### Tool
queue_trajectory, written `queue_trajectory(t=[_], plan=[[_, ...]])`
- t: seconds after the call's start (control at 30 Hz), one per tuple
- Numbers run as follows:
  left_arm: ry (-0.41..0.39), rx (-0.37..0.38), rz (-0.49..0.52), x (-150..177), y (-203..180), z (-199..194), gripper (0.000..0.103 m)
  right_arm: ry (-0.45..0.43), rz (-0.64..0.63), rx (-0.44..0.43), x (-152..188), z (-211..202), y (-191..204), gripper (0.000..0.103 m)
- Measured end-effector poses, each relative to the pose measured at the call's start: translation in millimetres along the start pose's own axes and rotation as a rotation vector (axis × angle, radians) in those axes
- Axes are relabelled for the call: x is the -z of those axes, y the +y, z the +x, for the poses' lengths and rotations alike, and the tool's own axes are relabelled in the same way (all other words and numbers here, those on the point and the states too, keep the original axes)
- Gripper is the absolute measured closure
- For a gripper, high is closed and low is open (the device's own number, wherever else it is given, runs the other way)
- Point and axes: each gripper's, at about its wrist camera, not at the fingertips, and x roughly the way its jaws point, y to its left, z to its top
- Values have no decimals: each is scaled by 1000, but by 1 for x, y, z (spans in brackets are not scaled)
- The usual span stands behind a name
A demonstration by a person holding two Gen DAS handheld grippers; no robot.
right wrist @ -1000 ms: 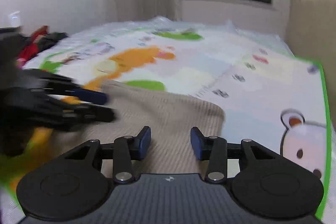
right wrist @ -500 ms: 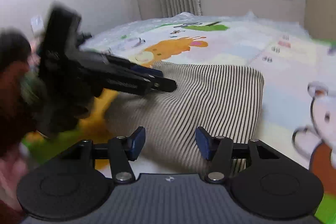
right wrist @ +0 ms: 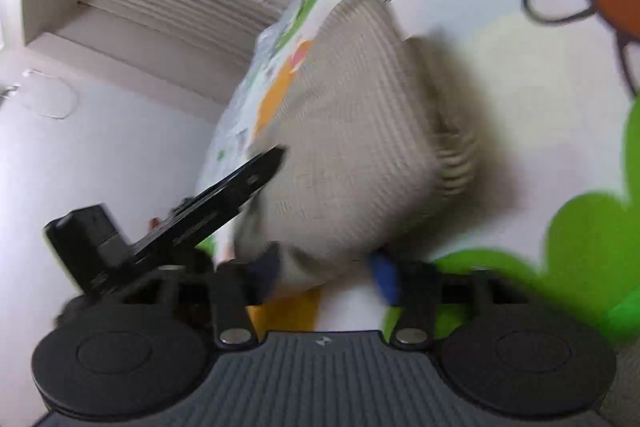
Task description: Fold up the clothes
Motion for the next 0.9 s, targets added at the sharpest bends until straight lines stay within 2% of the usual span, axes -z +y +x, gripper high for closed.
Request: queue_trajectory(t=[0.1,0.2,0.3,0.37,0.4,0.43,0.47,0.53,0.67,0.7,0.77,0.9], plan=[[2,14,-7,1,-1,-6,53,-39,15,42,-16,-9,-8,69],[-15,41,-31,-5,-2,-24,51,-126,-121,141,-38,-15,1,69],[-79,39,7,-19,-9,-34,41,-126,-199,201,-53,-11,2,68],[-122,38,32,-28,-14,-41,31,-120,-212,214,-52,-8,1,62],[-144,37,44,-33,-16,-44,30,-118,-219,220,-51,-6,0,57],[-142,20,63,-36,-17,-38,28,-130,-226,225,-48,-6,0,55],[-102,-25,93,-36,-15,-18,30,-142,-234,231,-46,-7,-1,54],[-31,-91,113,-34,-8,18,37,-154,-236,231,-39,-15,1,53],[10,14,-187,-14,43,48,38,-144,-144,198,-27,-24,-7,53],[7,49,-236,-10,50,48,38,-139,-116,183,-28,-24,-12,52],[1,95,-295,1,57,46,38,-133,-74,163,-32,-20,-17,46],[4,138,-399,14,60,40,38,-130,-67,146,-48,2,-11,46]])
